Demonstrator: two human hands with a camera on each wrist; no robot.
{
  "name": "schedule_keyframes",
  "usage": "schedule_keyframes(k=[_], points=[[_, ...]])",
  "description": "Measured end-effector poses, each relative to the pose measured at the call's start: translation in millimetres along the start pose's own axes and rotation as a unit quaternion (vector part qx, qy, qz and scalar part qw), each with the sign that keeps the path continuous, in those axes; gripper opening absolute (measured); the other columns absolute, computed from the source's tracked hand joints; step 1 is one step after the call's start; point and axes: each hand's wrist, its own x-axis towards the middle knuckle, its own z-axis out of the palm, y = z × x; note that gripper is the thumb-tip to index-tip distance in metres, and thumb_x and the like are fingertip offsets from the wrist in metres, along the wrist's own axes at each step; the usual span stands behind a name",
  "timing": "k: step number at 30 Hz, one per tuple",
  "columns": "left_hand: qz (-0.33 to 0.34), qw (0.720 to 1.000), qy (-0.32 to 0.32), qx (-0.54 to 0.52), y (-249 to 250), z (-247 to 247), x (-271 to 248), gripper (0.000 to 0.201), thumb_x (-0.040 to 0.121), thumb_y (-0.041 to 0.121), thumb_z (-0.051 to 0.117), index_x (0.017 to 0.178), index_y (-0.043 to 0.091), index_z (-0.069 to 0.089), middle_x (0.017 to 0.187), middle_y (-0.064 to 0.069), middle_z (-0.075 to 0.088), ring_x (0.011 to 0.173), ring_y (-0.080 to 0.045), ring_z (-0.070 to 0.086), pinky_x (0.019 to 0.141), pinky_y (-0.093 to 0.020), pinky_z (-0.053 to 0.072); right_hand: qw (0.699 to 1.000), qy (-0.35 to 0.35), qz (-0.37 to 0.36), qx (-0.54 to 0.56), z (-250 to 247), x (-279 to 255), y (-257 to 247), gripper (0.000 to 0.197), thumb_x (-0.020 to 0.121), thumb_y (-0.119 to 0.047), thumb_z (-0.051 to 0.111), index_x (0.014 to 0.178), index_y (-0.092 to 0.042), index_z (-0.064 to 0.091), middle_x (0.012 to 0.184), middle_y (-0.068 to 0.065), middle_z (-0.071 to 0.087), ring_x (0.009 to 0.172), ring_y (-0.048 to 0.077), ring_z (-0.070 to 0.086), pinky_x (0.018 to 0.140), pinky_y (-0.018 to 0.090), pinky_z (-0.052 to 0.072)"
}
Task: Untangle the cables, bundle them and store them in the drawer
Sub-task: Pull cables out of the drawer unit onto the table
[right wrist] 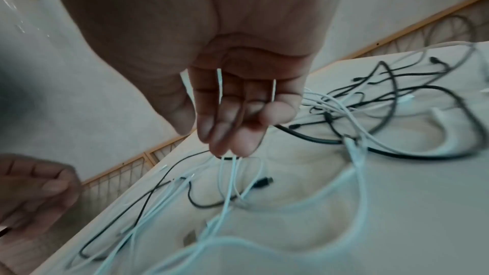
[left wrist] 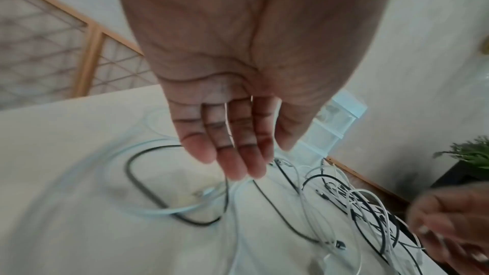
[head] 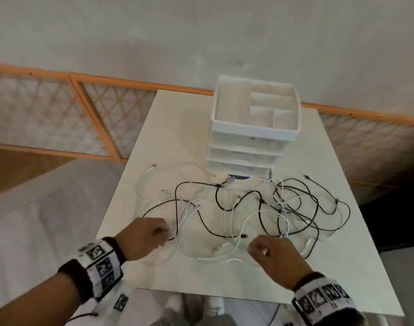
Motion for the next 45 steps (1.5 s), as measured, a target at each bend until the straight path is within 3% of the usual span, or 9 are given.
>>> schedule_keyframes(k=[4, 8, 14, 19, 25, 30, 35, 42, 45], points=[[0.025, 0.997, 0.067, -0.022, 37.6, 8.3, 51.9, 0.013, 0.088, 0.019, 0.060, 0.077, 0.019, 0.066, 0.075, 0.005, 0.070, 0.076, -0.014, 0.067, 0.073, -0.027, 0.051, 0.993, 0.086, 0.018, -0.073, -1.8, 51.7, -11.0, 0.030, 0.088, -0.022, 0.060, 0.113, -0.038, 0.065, 0.087, -0.010, 0.068, 0.078, 0.005, 0.061, 0.078, 0.030, 0.052], [0.019, 1.000, 0.020, 0.002, 59.5, 45.4, 81.1, 0.016, 0.088, 0.020, 0.062, 0.100, 0.013, 0.070, 0.098, -0.004, 0.073, 0.096, -0.021, 0.066, 0.082, -0.024, 0.046, 0.969, -0.018, 0.093, -0.228, 10.5, 72.5, -11.8, 0.059, 0.086, -0.019, 0.051, 0.137, -0.048, 0.042, 0.120, -0.003, 0.059, 0.107, 0.024, 0.062, 0.087, 0.037, 0.052], [-0.007, 0.996, -0.061, -0.057, 86.4, 83.0, 94.3, 0.057, 0.082, 0.027, 0.066, 0.137, 0.028, 0.048, 0.128, 0.005, 0.060, 0.101, -0.018, 0.062, 0.093, -0.027, 0.048, 0.958, 0.028, 0.093, -0.270, 6.3, 82.0, -23.8, 0.020, 0.088, -0.027, 0.054, 0.101, -0.034, 0.066, 0.105, -0.001, 0.070, 0.095, 0.025, 0.067, 0.079, 0.034, 0.054], [-0.005, 1.000, -0.001, -0.011, 79.0, 78.8, 99.1, 0.025, 0.093, 0.028, 0.044, 0.078, 0.012, 0.057, 0.103, -0.008, 0.072, 0.099, -0.031, 0.064, 0.084, -0.033, 0.050, 0.977, 0.193, 0.060, -0.063, -44.4, 80.4, -59.1, 0.010, 0.088, -0.043, 0.062, 0.089, -0.034, 0.069, 0.074, -0.009, 0.067, 0.075, 0.017, 0.063, 0.070, 0.029, 0.051], [0.001, 0.999, 0.048, 0.004, 61.4, 14.0, 91.6, 0.038, 0.098, 0.029, 0.034, 0.081, 0.012, 0.063, 0.092, -0.006, 0.072, 0.086, -0.027, 0.066, 0.076, -0.030, 0.049, 0.917, 0.383, 0.031, 0.107, -110.7, 64.1, -62.9, 0.024, 0.088, -0.054, 0.064, 0.089, -0.030, 0.069, 0.066, -0.004, 0.066, 0.060, 0.001, 0.057, 0.062, 0.014, 0.041], [0.098, 0.932, 0.175, -0.302, 106.0, -68.7, 68.3, 0.028, 0.101, 0.025, 0.049, 0.079, 0.016, 0.064, 0.049, 0.007, 0.054, 0.061, -0.020, 0.059, 0.063, -0.037, 0.055, 0.946, 0.284, 0.128, 0.091, -110.8, 73.3, -22.3, 0.046, 0.095, -0.061, 0.044, 0.082, -0.024, 0.069, 0.073, -0.001, 0.073, 0.070, 0.026, 0.068, 0.077, 0.038, 0.054], [0.145, 0.955, 0.204, -0.158, 117.9, -105.4, 50.3, 0.024, 0.094, 0.032, 0.061, 0.079, 0.014, 0.068, 0.064, 0.004, 0.068, 0.068, -0.017, 0.070, 0.068, -0.036, 0.060, 0.924, 0.292, 0.188, 0.159, -110.5, 80.1, -2.7, 0.051, 0.099, -0.052, 0.043, 0.076, -0.017, 0.071, 0.074, 0.004, 0.074, 0.052, 0.023, 0.062, 0.059, 0.030, 0.046], [0.115, 0.964, 0.174, -0.166, 116.8, -86.1, 43.8, 0.026, 0.098, 0.028, 0.054, 0.082, 0.016, 0.071, 0.086, -0.004, 0.073, 0.080, -0.025, 0.072, 0.079, -0.045, 0.060, 0.933, 0.330, 0.135, 0.056, -129.6, 64.4, -28.3, 0.029, 0.092, -0.036, 0.059, 0.120, -0.027, 0.062, 0.069, 0.000, 0.068, 0.073, 0.027, 0.064, 0.073, 0.031, 0.044], [0.167, 0.967, 0.152, -0.120, 147.8, -90.1, 39.4, 0.025, 0.099, 0.029, 0.051, 0.091, 0.023, 0.074, 0.085, 0.000, 0.075, 0.072, -0.015, 0.072, 0.077, -0.035, 0.060, 0.941, 0.336, 0.027, -0.019, -122.6, 49.0, -73.2, 0.085, 0.082, -0.021, 0.070, 0.151, -0.035, 0.022, 0.059, 0.002, 0.063, 0.061, 0.020, 0.062, 0.067, 0.029, 0.046]])
